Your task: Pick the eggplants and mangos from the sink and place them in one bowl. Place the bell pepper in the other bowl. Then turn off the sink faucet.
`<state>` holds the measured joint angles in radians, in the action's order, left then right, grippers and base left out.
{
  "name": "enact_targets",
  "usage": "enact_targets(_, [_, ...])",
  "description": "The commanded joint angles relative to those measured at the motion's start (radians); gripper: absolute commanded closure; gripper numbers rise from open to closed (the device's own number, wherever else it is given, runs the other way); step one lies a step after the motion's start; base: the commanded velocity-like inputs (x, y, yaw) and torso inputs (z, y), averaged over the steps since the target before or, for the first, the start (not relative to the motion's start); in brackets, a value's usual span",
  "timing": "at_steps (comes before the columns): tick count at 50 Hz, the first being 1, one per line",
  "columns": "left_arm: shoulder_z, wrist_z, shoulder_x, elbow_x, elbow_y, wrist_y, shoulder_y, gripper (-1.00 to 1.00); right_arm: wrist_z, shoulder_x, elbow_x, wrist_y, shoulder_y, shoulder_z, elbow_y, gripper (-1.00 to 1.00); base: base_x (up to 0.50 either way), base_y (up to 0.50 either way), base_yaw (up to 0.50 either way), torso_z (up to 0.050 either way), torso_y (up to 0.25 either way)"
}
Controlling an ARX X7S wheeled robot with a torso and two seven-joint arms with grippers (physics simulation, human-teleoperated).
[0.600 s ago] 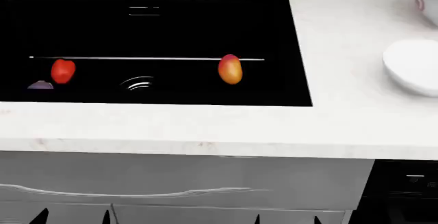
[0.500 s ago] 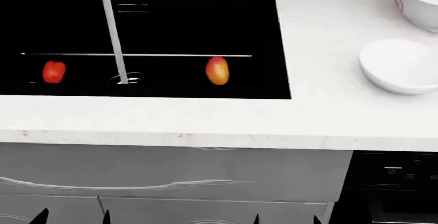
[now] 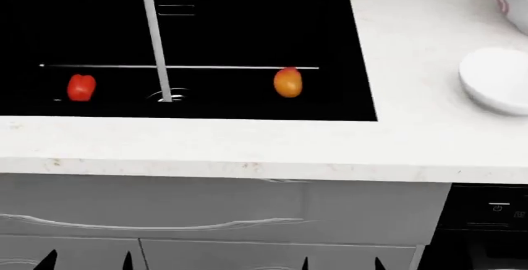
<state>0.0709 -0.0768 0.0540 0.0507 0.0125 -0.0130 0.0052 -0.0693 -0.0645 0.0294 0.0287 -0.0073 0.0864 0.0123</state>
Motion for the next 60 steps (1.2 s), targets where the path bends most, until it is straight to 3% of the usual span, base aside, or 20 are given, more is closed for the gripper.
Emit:
enact_targets(1, [0.023,-0.022,0.022,0.011,0.005,-0.004,0.002,-1.00,-0.023,-0.017,0.006,0.008,-0.002,0.023,0.006,-1.00,0.07,0.50,0.00,0.000,0.000])
enact_targets(18, [0.041,-0.037,0.050,0.035,0.007,-0.011,0.004,-1.00,-0.064,-0.035,0.005,-0.001,0.002,0.044,0.008,-1.00,0.10,0.48,0.00,0.000,0.000])
enact_targets(40, [0.062,-0.061,0.071,0.052,0.021,-0.017,0.005,-1.00,-0.099,-0.052,0.031,-0.009,0.002,0.057,0.009,-1.00,0.00,0.00,0.00,0.000,0.000])
enact_targets(60, [0.074,-0.074,0.087,0.068,0.012,-0.037,0.005,-1.00,-0.118,-0.066,0.041,-0.027,0.012,0.081,0.002,-1.00,0.00,0.00,0.00,0.049,0.000])
